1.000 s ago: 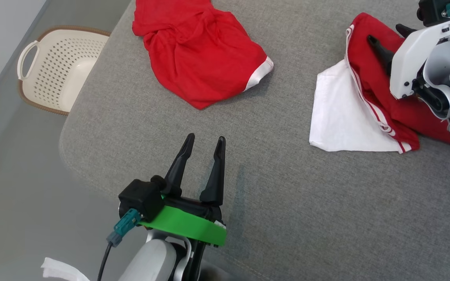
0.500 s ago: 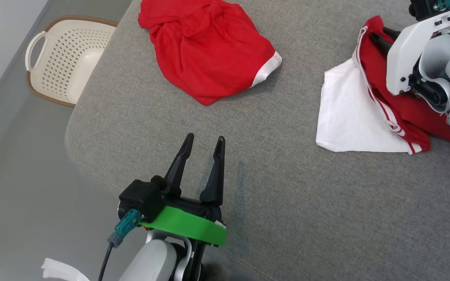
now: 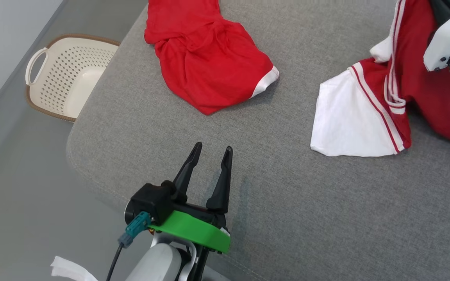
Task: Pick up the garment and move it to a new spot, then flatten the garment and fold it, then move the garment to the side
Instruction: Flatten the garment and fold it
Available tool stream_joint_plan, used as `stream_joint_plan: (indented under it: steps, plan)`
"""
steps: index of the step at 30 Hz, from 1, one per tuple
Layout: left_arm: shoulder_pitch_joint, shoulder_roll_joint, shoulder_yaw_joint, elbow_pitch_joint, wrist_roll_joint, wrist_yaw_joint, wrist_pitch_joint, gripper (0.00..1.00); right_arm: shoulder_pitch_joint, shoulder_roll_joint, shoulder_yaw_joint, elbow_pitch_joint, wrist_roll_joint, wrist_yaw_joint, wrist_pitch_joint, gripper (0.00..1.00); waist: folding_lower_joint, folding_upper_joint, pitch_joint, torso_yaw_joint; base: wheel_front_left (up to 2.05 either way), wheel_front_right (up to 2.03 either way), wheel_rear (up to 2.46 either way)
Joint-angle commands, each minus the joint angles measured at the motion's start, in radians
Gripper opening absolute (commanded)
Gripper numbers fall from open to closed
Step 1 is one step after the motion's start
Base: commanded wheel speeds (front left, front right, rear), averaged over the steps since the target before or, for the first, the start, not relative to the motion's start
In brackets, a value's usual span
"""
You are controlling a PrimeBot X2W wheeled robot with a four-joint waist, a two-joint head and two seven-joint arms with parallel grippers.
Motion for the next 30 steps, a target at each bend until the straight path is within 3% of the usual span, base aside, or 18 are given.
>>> stream_joint_plan:
  steps: [1, 4, 8, 20, 25, 30]
  plan:
    - [0.006, 0.001, 0.004, 0.003, -0.003, -0.010, 0.000, 1.00, -0.027, 0.008, -0.020, 0.025, -0.019, -0.002, -0.034, 0.00, -0.0001, 0.0000, -0.045, -0.011, 0.00, 0.00, 0.00]
    - [0.020, 0.001, 0.016, 0.003, -0.015, -0.021, 0.000, 1.00, -0.044, 0.035, -0.050, 0.055, -0.077, -0.001, -0.057, 0.00, -0.0001, 0.0000, -0.076, -0.033, 0.00, 0.00, 0.00]
    - [0.040, 0.001, 0.041, 0.005, -0.002, -0.014, 0.000, 1.00, 0.002, 0.054, -0.173, -0.030, -0.222, -0.001, -0.058, 0.00, -0.0001, 0.0000, -0.126, -0.076, 0.00, 0.00, 0.00]
    - [0.119, 0.002, 0.134, 0.027, 0.060, -0.018, 0.000, 1.00, 0.598, 0.188, -0.514, -0.423, -0.581, -0.002, -0.058, 0.00, -0.0001, 0.0000, -0.240, -0.266, 0.00, 0.00, 0.00]
    - [0.118, 0.002, 0.169, 0.030, 0.082, -0.033, 0.000, 1.00, 0.844, 0.295, -0.644, -0.541, -0.694, -0.002, -0.056, 0.00, -0.0001, 0.0000, -0.237, -0.346, 0.00, 0.00, 0.00]
    - [0.101, 0.002, 0.190, 0.038, 0.094, -0.047, 0.000, 1.00, 1.039, 0.406, -0.680, -0.624, -0.788, -0.001, -0.005, 0.00, -0.0001, 0.0000, -0.222, -0.406, 0.00, 0.00, 0.00]
